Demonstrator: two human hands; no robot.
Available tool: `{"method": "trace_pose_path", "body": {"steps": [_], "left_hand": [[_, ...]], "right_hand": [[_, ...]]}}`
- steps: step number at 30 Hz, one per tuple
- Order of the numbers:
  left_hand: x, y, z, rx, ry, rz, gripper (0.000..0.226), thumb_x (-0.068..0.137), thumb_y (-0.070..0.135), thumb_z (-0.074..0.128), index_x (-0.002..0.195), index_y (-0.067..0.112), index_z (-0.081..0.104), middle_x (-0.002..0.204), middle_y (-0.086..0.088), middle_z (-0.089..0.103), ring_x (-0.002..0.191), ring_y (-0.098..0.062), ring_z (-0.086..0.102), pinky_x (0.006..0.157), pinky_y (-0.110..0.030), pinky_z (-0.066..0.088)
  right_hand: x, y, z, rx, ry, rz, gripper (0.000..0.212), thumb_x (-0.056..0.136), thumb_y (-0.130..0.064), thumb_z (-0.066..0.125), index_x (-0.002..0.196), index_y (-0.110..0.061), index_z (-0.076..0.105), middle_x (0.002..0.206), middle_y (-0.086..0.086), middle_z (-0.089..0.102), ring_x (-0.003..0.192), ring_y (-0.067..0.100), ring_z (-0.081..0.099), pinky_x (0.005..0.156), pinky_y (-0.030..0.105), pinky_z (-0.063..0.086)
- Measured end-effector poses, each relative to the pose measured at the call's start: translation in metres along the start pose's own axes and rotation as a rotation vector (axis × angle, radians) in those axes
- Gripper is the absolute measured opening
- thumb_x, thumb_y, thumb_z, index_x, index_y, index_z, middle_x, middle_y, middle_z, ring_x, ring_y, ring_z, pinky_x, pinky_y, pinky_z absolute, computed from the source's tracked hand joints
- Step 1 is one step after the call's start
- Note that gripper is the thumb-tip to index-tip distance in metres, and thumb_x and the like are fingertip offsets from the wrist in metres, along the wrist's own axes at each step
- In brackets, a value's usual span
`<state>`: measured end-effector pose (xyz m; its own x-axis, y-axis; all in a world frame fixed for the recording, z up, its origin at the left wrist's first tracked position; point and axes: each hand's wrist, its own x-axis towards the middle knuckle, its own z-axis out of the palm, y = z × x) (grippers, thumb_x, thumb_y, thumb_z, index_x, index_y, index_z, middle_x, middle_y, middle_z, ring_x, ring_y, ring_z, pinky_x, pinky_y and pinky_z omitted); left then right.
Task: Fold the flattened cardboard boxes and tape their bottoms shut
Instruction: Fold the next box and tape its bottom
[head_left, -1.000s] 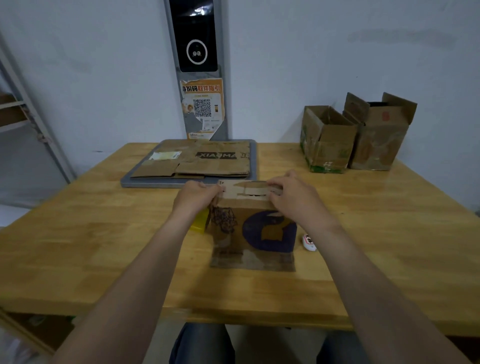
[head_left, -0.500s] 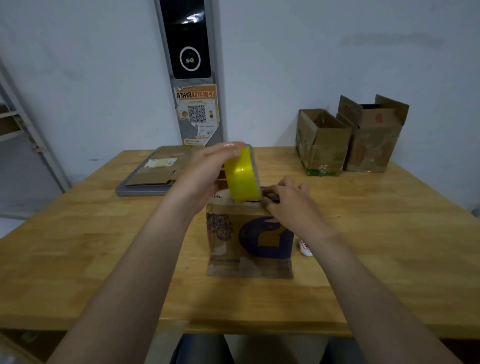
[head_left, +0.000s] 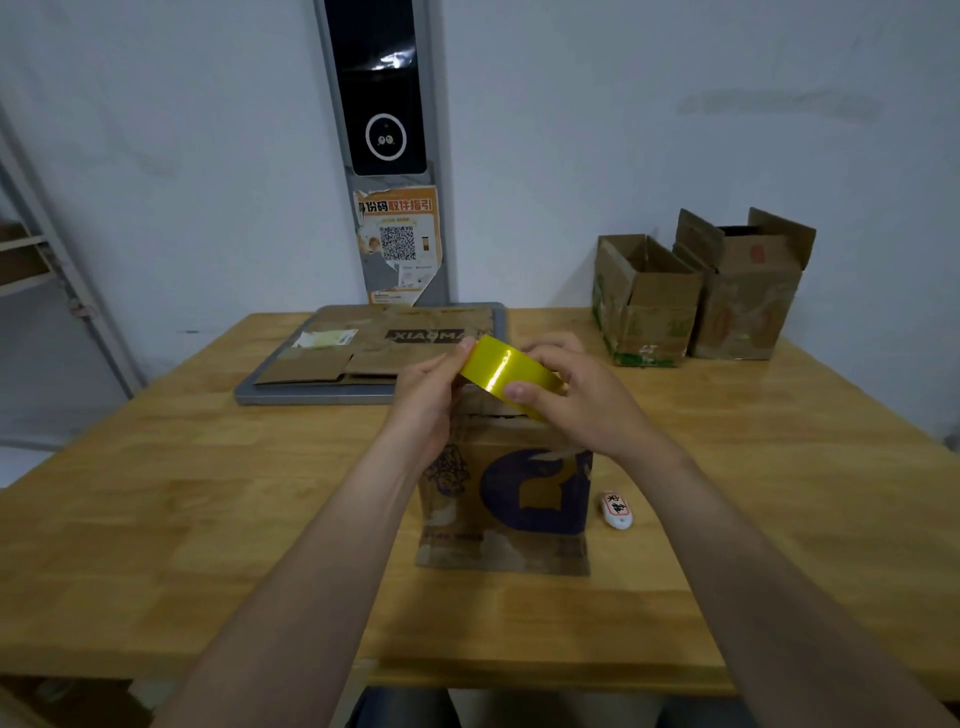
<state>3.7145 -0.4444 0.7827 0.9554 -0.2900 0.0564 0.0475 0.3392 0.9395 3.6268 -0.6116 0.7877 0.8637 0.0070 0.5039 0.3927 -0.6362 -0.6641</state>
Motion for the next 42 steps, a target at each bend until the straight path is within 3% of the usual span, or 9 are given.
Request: {"method": "trace_pose_path", "body": {"steps": [3, 12, 17, 20, 23, 26, 33, 38, 42], "left_hand": [[0.002, 0.002, 0.001, -0.049, 0.017, -0.003, 0.020, 0.093, 0.026, 0.074, 0.081, 0.012, 0.080, 0.077, -0.004, 0.074, 0.071, -0.014, 0.069, 0.070, -0.027, 0.057], [-0.002, -0.009, 0.009, 0.157, 0.242, 0.051, 0.012, 0.095, 0.024, 0.074, 0.093, 0.015, 0.083, 0.082, -0.001, 0.080, 0.079, -0.017, 0.076, 0.062, -0.024, 0.059], [0.003, -0.008, 0.007, 0.497, 0.056, -0.004, 0.034, 0.103, 0.021, 0.059, 0.077, 0.022, 0.080, 0.084, -0.006, 0.079, 0.092, -0.029, 0.074, 0.083, -0.049, 0.061], [0.007, -0.004, 0.006, 0.539, 0.078, -0.007, 0.013, 0.099, 0.021, 0.067, 0.088, 0.026, 0.071, 0.096, -0.007, 0.076, 0.097, -0.027, 0.072, 0.090, -0.049, 0.061], [0.010, -0.006, 0.004, 0.490, 0.094, -0.017, 0.011, 0.093, 0.020, 0.076, 0.092, 0.024, 0.066, 0.101, -0.008, 0.073, 0.094, -0.026, 0.073, 0.087, -0.046, 0.062], [0.012, -0.009, 0.005, 0.488, 0.132, -0.006, 0.014, 0.092, 0.019, 0.077, 0.099, 0.020, 0.065, 0.099, -0.009, 0.072, 0.085, -0.024, 0.074, 0.078, -0.045, 0.064], [0.005, -0.008, 0.009, 0.348, 0.191, 0.035, 0.024, 0.089, 0.014, 0.080, 0.100, 0.018, 0.060, 0.077, -0.004, 0.077, 0.055, -0.008, 0.072, 0.046, -0.019, 0.051], [0.008, -0.003, -0.003, 0.248, 0.269, 0.110, 0.029, 0.090, 0.007, 0.078, 0.097, 0.019, 0.052, 0.078, -0.005, 0.080, 0.073, -0.020, 0.078, 0.077, -0.036, 0.061], [0.011, 0.006, -0.010, 0.194, 0.277, 0.148, 0.035, 0.085, 0.005, 0.082, 0.097, 0.018, 0.051, 0.079, -0.006, 0.080, 0.072, -0.021, 0.079, 0.072, -0.030, 0.061]], "right_hand": [[0.006, -0.015, -0.005, 0.065, -0.062, -0.011, 0.027, 0.092, -0.039, 0.073, 0.096, -0.013, 0.067, 0.079, 0.003, 0.072, 0.071, 0.010, 0.070, 0.063, 0.023, 0.050], [0.026, -0.036, -0.018, 0.273, -0.106, 0.166, 0.042, 0.096, -0.035, 0.070, 0.101, 0.007, 0.068, 0.059, 0.006, 0.067, 0.050, 0.016, 0.066, 0.046, 0.027, 0.053], [0.027, -0.026, -0.019, 0.245, -0.068, 0.246, 0.036, 0.091, -0.044, 0.074, 0.079, -0.010, 0.071, 0.053, 0.005, 0.061, 0.045, 0.019, 0.061, 0.043, 0.031, 0.052], [0.021, -0.010, -0.015, 0.223, 0.089, 0.258, 0.052, 0.083, -0.064, 0.070, 0.059, -0.019, 0.058, 0.052, 0.002, 0.052, 0.046, 0.019, 0.057, 0.054, 0.037, 0.046], [0.008, 0.005, -0.010, 0.342, 0.224, 0.224, 0.047, 0.074, -0.073, 0.065, 0.077, -0.026, 0.065, 0.066, -0.014, 0.062, 0.062, 0.005, 0.060, 0.064, 0.025, 0.047], [-0.007, 0.018, 0.004, 0.384, 0.250, 0.222, 0.057, 0.070, -0.058, 0.081, 0.115, -0.030, 0.060, 0.096, -0.012, 0.066, 0.082, 0.002, 0.065, 0.069, 0.020, 0.053], [-0.005, 0.020, 0.018, 0.033, 0.306, 0.280, 0.021, 0.099, -0.007, 0.058, 0.109, -0.025, 0.052, 0.093, -0.005, 0.060, 0.082, -0.001, 0.057, 0.067, 0.029, 0.044], [0.000, 0.016, -0.003, -0.176, 0.230, 0.293, 0.039, 0.094, 0.008, 0.049, 0.114, -0.026, 0.053, 0.099, 0.003, 0.065, 0.086, 0.013, 0.059, 0.067, 0.034, 0.046], [0.000, 0.015, 0.006, -0.029, 0.345, 0.380, 0.039, 0.094, 0.006, 0.053, 0.116, -0.026, 0.058, 0.098, -0.001, 0.066, 0.085, 0.005, 0.061, 0.067, 0.035, 0.051]]}}
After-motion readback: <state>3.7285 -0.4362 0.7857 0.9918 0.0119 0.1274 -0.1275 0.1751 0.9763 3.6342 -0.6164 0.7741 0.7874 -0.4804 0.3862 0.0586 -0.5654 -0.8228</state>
